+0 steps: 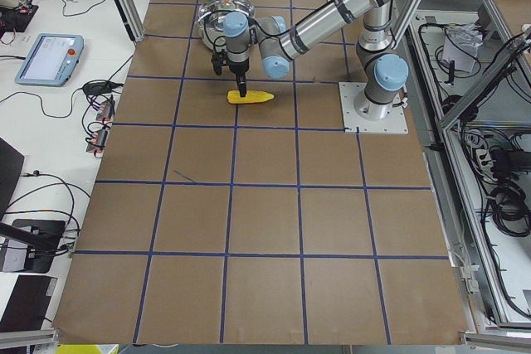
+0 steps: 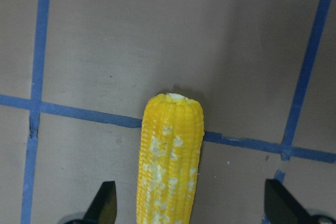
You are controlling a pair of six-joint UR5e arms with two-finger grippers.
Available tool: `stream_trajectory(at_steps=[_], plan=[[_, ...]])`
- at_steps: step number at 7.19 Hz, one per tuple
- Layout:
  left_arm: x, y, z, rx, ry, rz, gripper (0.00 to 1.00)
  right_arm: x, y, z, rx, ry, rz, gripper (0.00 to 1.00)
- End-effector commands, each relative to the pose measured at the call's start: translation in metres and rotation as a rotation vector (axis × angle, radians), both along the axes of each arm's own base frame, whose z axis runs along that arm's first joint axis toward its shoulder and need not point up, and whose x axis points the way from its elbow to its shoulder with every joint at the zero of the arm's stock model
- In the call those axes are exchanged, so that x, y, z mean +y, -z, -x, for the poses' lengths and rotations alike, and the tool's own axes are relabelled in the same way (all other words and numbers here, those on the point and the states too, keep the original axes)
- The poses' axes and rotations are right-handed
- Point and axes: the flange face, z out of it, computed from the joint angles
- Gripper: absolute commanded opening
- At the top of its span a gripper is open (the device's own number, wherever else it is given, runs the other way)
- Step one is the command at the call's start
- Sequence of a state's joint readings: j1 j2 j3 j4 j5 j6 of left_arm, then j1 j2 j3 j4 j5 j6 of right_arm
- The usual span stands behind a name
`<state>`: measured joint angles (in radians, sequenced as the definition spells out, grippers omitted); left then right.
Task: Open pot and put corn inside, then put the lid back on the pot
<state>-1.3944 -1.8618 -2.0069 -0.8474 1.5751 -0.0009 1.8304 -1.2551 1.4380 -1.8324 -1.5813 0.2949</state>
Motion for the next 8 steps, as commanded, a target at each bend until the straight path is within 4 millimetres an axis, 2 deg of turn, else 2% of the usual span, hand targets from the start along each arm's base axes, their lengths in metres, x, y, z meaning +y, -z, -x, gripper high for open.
stream_trajectory(at_steps=[1, 2, 3, 5, 6, 7, 8], plan=[[0.015, 0.021, 0.003, 0.009, 0.126, -0.004, 1.0, -0.007, 0.011, -0.059, -0.002, 0.019, 0.009, 1.0], [0.015, 0.021, 0.002, 0.007, 0.165, 0.011, 1.0, -0.019, 0.028, -0.069, 0.006, 0.016, -0.008, 0.98], [0.013, 0.026, 0.001, 0.007, 0.167, 0.022, 1.0, -0.022, 0.046, -0.07, 0.013, 0.022, -0.028, 0.97], [0.006, 0.038, -0.006, -0.002, 0.17, 0.052, 1.0, -0.021, 0.047, -0.074, 0.013, 0.045, -0.029, 0.94], [0.005, 0.036, -0.01, -0.003, 0.164, 0.056, 1.0, -0.02, 0.051, -0.074, 0.017, 0.043, -0.039, 0.77], [0.005, 0.032, -0.012, -0.005, 0.161, 0.064, 1.0, -0.022, 0.056, -0.074, 0.017, 0.045, -0.047, 0.54], [0.006, 0.028, -0.013, -0.006, 0.153, 0.072, 0.98, -0.028, 0.064, -0.073, 0.021, 0.048, -0.057, 0.53]])
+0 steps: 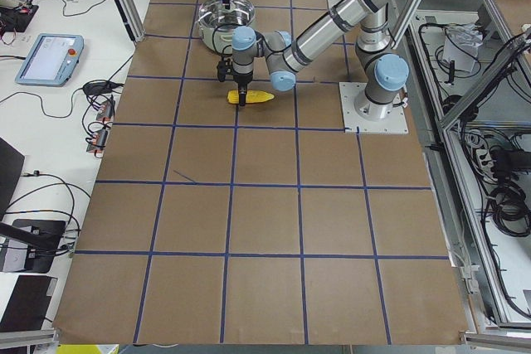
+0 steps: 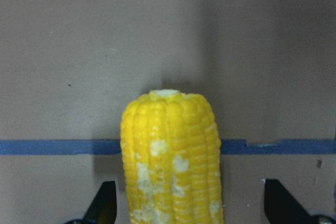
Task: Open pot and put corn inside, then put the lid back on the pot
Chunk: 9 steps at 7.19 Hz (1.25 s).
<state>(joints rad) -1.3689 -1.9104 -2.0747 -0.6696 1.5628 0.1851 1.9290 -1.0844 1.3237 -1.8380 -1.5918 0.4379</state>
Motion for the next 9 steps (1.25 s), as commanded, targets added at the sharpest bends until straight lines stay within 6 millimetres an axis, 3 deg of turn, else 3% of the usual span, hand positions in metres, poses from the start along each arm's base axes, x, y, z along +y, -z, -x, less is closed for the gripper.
stream_trajectory(at_steps=[1, 3, 4, 5, 7, 8, 9], plan=[[-0.001, -0.005, -0.005, -0.001, -0.02, 0.011, 0.86, -0.005, 0.009, -0.001, 0.001, 0.005, -0.01, 0.54], [-0.002, -0.008, -0.005, -0.004, -0.04, 0.028, 0.52, -0.008, 0.007, 0.003, 0.001, 0.008, -0.005, 0.5], [-0.002, -0.008, -0.006, -0.005, -0.045, 0.028, 0.32, -0.008, 0.004, 0.003, -0.004, 0.008, -0.002, 0.33], [-0.006, -0.017, -0.006, -0.015, -0.041, 0.047, 0.19, -0.006, 0.0, 0.004, -0.002, 0.009, -0.003, 0.28], [-0.011, -0.035, -0.009, -0.029, -0.043, 0.06, 0.14, 0.0, -0.046, 0.013, -0.004, 0.015, -0.005, 0.26], [-0.008, -0.055, -0.009, -0.037, -0.039, 0.054, 0.14, -0.004, -0.076, 0.023, 0.001, 0.017, -0.009, 0.26], [-0.005, -0.086, -0.011, -0.047, -0.029, 0.044, 0.13, -0.014, -0.092, 0.047, 0.008, 0.0, -0.019, 0.26]])
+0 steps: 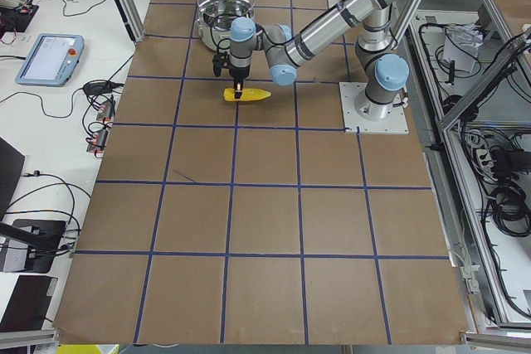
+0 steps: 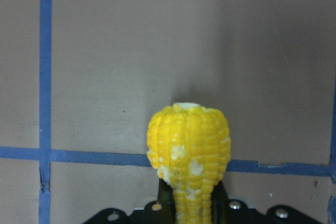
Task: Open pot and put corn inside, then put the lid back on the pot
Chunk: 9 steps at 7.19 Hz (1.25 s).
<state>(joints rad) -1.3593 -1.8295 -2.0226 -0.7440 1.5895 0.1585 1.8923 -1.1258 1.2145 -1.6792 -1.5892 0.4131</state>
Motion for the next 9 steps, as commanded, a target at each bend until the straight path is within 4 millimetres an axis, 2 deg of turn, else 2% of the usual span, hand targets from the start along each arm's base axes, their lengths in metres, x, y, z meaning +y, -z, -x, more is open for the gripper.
stream_trajectory(at_steps=[1, 2, 3, 4, 5, 6, 7, 8, 9], plan=[[0.008, -0.067, 0.005, -0.005, 0.018, -0.031, 0.13, -0.022, -0.03, 0.061, 0.009, -0.053, -0.022, 0.26], [0.012, -0.1, 0.006, -0.002, 0.012, -0.059, 0.13, -0.032, -0.041, 0.105, 0.01, -0.073, -0.027, 0.26], [0.01, -0.129, 0.01, 0.001, -0.008, -0.069, 0.13, -0.036, -0.058, 0.141, 0.006, -0.12, -0.005, 0.26], [0.006, -0.152, 0.026, 0.008, -0.053, -0.075, 0.13, -0.037, -0.072, 0.172, 0.009, -0.124, 0.01, 0.26], [0.009, -0.175, 0.088, 0.009, -0.04, -0.073, 0.13, -0.026, -0.091, 0.189, 0.013, -0.111, 0.016, 0.26], [0.012, -0.188, 0.151, -0.035, -0.021, -0.068, 0.13, -0.01, -0.12, 0.205, 0.04, -0.091, 0.053, 0.26], [0.006, -0.188, 0.203, -0.051, 0.008, -0.059, 0.13, -0.015, -0.116, 0.231, 0.038, -0.05, 0.041, 0.26], [-0.009, -0.186, 0.227, -0.041, -0.035, -0.057, 0.13, -0.012, -0.106, 0.242, 0.031, -0.034, 0.02, 0.26], [-0.023, -0.176, 0.259, -0.012, -0.024, -0.068, 0.13, -0.01, -0.092, 0.242, 0.02, -0.033, -0.002, 0.26]])
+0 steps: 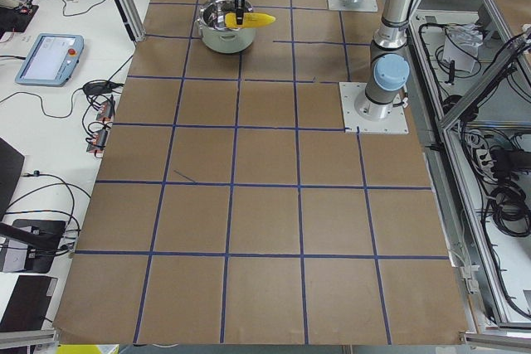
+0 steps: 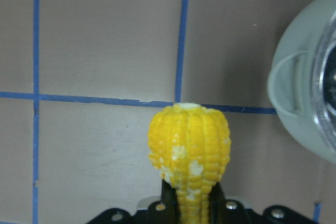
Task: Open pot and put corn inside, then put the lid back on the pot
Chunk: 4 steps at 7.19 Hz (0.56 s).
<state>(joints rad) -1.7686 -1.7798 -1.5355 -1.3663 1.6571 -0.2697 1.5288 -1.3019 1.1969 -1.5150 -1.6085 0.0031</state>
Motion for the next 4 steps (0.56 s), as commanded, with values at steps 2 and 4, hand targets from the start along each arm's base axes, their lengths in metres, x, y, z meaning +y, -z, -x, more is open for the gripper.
stream_trajectory(at_steps=[2, 4], plan=[[-0.041, 0.014, 0.086, 0.061, -0.009, 0.003, 0.13, 0.004, 0.023, 0.007, -0.045, -0.002, -0.033, 0.26], [-0.079, 0.037, 0.107, 0.108, -0.012, -0.008, 0.13, 0.003, 0.024, 0.008, -0.045, -0.004, -0.036, 0.27]])
